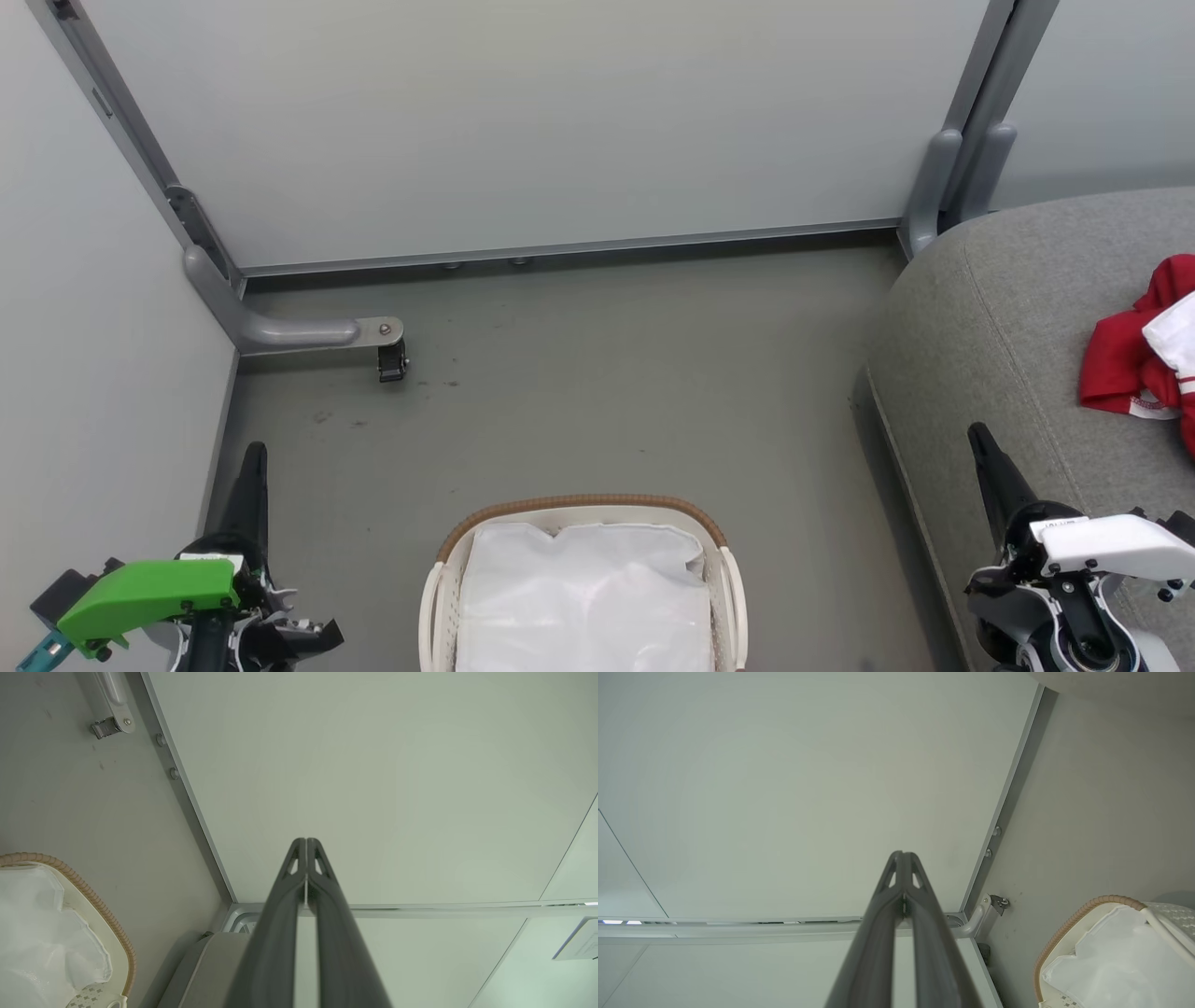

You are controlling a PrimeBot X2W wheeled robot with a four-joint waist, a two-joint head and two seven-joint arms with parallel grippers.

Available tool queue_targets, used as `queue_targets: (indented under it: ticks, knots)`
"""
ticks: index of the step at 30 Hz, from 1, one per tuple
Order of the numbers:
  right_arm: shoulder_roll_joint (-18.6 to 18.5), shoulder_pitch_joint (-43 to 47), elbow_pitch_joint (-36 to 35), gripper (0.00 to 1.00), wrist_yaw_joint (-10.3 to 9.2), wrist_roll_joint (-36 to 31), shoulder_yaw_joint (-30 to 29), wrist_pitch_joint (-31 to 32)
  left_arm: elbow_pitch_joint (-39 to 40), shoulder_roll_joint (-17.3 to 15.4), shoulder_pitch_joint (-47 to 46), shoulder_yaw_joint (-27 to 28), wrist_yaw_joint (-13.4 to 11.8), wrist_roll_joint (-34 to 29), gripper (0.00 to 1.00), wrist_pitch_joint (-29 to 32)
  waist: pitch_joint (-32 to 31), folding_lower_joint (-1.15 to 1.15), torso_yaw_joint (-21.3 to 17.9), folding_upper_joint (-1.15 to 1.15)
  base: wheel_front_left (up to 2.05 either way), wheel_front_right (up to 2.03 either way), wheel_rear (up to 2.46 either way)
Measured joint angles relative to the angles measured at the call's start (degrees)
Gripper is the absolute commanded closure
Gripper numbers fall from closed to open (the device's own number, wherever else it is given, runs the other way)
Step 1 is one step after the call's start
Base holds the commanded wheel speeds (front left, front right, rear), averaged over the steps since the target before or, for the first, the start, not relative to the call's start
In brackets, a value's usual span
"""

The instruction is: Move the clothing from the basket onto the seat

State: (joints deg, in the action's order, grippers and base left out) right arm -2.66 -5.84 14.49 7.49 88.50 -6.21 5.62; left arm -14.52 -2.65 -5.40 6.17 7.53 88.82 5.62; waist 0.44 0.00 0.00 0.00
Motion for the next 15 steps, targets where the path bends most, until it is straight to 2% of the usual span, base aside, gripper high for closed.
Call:
queue_targets:
  ticks: [15]
  knots:
    - [-0.03, -0.1, -0.38, 1.0, 0.0, 3.81, -0.29, 0.93, 0.49, -0.02, -0.52, 0.35, 0.0, 3.48, 1.0, 0.92, -0.26, 0.0, 0.0, 0.0, 0.0, 0.0, 0.0]
